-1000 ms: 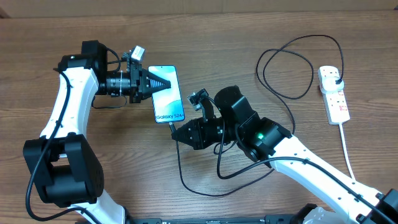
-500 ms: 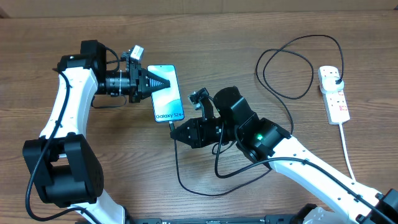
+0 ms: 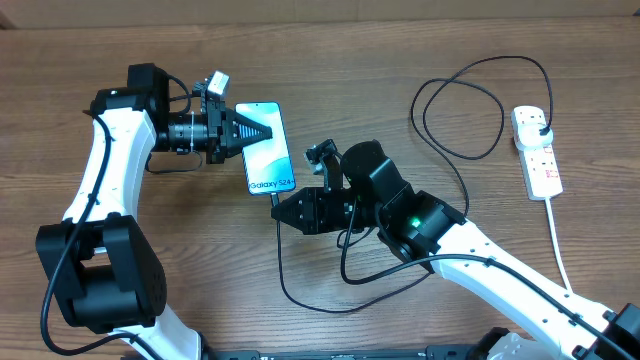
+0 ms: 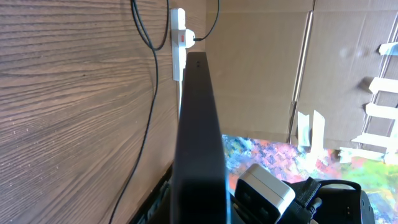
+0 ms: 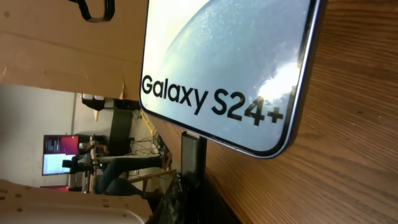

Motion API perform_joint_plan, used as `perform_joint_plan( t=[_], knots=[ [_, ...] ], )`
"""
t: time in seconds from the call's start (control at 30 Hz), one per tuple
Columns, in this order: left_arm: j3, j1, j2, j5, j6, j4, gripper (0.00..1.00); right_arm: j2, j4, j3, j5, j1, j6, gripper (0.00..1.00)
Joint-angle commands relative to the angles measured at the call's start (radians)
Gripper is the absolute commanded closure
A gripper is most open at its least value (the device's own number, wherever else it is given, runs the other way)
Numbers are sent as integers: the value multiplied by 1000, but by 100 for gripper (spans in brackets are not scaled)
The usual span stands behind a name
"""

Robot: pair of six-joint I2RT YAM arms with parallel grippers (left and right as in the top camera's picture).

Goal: Plug charger to phone and switch on socket
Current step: 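Push the USB-C plug into the phone's bottom port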

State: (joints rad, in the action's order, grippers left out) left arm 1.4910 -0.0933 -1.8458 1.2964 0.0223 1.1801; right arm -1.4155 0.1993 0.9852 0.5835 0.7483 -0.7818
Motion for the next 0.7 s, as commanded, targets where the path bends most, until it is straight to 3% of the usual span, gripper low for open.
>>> perform_joint_plan(
  t=[0.0,0.67],
  knots=[
    [3,15,21,31,-16,27,96,11,-39,15,-150,-26,-32,96],
    [3,96,21,39,-98,72,96,11,-34,51,-135,-74,-32,96]
  ],
)
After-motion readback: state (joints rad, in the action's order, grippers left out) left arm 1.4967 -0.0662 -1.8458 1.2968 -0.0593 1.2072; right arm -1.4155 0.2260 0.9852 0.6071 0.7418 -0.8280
